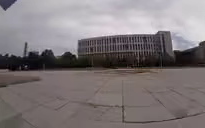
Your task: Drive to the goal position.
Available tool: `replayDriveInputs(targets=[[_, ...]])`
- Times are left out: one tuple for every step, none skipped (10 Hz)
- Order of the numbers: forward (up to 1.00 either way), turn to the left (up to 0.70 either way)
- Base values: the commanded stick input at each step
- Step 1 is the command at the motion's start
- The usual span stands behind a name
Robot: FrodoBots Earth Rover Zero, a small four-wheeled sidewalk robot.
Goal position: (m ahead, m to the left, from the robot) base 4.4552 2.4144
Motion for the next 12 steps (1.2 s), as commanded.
replayDriveInputs(targets=[[0.70,0.00],[0.70,0.00],[0.70,0.00],[0.70,0.00],[0.70,0.00],[0.70,0.00],[0.70,0.00],[0.70,0.00],[0.70,0.00],[0.70,0.00],[0.70,0.00],[0.70,0.00]])
